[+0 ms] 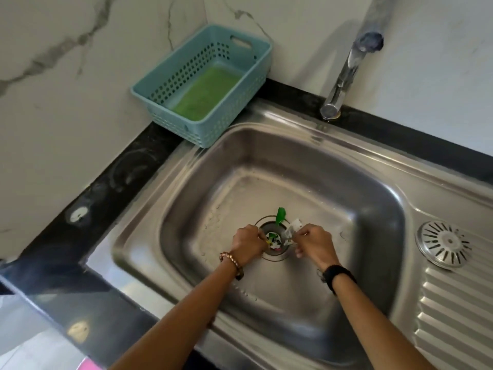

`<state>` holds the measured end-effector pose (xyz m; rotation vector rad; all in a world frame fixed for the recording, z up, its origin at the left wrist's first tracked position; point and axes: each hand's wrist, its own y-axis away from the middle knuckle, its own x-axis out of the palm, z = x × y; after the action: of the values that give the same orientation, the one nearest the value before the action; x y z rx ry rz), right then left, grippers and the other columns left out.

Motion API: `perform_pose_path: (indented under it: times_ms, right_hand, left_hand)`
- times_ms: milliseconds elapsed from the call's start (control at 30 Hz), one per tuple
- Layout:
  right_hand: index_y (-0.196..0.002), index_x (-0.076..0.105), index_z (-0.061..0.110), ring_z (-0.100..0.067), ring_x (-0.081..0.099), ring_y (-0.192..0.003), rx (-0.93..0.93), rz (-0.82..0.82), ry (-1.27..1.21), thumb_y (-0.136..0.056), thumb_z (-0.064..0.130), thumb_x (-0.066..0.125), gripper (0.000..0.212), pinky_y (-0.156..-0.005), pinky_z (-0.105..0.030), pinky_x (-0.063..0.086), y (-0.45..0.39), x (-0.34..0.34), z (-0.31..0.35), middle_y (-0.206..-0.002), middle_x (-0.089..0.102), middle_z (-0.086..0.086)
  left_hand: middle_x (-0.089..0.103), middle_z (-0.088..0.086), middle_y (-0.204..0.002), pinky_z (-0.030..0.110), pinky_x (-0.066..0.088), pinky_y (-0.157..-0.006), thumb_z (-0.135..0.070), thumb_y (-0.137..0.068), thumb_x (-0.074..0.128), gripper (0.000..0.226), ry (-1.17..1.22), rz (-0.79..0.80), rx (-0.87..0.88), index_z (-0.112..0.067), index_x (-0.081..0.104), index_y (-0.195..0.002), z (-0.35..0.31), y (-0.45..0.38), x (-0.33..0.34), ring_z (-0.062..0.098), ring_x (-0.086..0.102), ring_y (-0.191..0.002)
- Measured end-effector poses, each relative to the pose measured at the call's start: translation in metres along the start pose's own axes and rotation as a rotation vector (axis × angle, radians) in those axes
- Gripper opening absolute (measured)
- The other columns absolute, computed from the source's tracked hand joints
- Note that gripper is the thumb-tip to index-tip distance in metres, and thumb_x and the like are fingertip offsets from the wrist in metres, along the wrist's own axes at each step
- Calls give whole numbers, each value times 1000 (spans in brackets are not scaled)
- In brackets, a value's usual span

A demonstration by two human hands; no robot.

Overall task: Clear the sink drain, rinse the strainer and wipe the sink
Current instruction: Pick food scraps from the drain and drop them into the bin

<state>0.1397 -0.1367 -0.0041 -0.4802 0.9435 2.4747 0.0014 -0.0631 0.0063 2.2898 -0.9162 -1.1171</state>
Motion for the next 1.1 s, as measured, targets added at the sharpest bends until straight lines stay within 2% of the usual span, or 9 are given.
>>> perform_pose_path:
  times_ms: [67, 200, 400, 567, 767, 867, 967, 1033, 1100]
  right_hand:
    - [-74, 63, 9, -11, 56, -42, 12, 32, -147, -85, 6, 61, 11, -44, -19, 50, 19, -9, 13, -55, 62, -5]
    - [-74, 64, 6, -5, 56, -39, -33, 131, -349, -85, 2, 60, 12, -42, -16, 47, 63, -9, 50, -51, 61, -3]
    - [-69, 59, 9, -3, 50, -37, -213, 346, -468, -86, -1, 58, 19, -38, -15, 45, 154, 40, 121, -43, 57, 5]
    - [-73, 58, 7, -4, 49, -36, -255, 586, -425, -86, -2, 56, 16, -36, -16, 44, 231, 122, 144, -43, 56, 2]
    - [-73, 60, 11, -6, 47, -34, -302, 812, -103, -84, 1, 61, 15, -34, -18, 42, 302, 268, 100, -47, 58, 0]
    - [-67, 59, 16, -5, 45, -29, -367, 832, 147, -81, 1, 65, 21, -31, -16, 40, 311, 353, 49, -48, 57, 4]
    - [-70, 58, 20, -2, 50, -32, -452, 827, 432, -82, 8, 63, 18, -41, -21, 49, 302, 439, -14, -46, 59, 9]
    - [-81, 58, 20, -8, 58, -44, -486, 821, 597, -86, 10, 57, 11, -56, -31, 55, 288, 496, -61, -63, 66, 7]
    - [-104, 58, 16, -24, 67, -68, -530, 800, 736, -91, 13, 51, 15, -67, -37, 57, 268, 545, -106, -89, 71, -9]
  left_hand:
    - [62, 3, -64, 19, 51, -62, -6, -83, 59, 15, 178, 4, -3, -5, 66, -96, -4, 21, -14, 11, 60, -57]
    - [59, 3, -62, 19, 53, -59, -2, -83, 60, 9, 528, -39, -3, -10, 62, -84, -3, 68, -45, 2, 57, -45]
    - [64, 1, -68, 17, 55, -54, -9, -88, 58, 16, 974, -258, 90, -15, 63, -75, 39, 165, -98, 5, 64, -52]
    - [68, -1, -59, 16, 52, -48, -6, -89, 55, 15, 1233, -551, 52, -13, 61, -77, 122, 246, -136, 8, 65, -48]
    - [65, 0, -55, 19, 54, -49, -1, -86, 56, 12, 1416, -876, -192, -8, 56, -77, 283, 317, -115, 9, 62, -46]
    - [62, 4, -59, 25, 51, -56, -2, -87, 55, 17, 1450, -899, -377, -9, 58, -71, 372, 321, -78, 11, 62, -48]
    - [66, 11, -71, 21, 53, -53, -4, -86, 57, 13, 1469, -932, -546, -7, 59, -74, 464, 302, -31, 15, 64, -58]
    - [67, 15, -80, 22, 49, -54, -5, -84, 60, 8, 1426, -955, -655, -7, 60, -76, 522, 280, 4, 18, 60, -66]
    - [65, 15, -80, 21, 44, -50, -2, -81, 62, 5, 1383, -942, -717, -5, 61, -77, 573, 254, 32, 15, 56, -60]
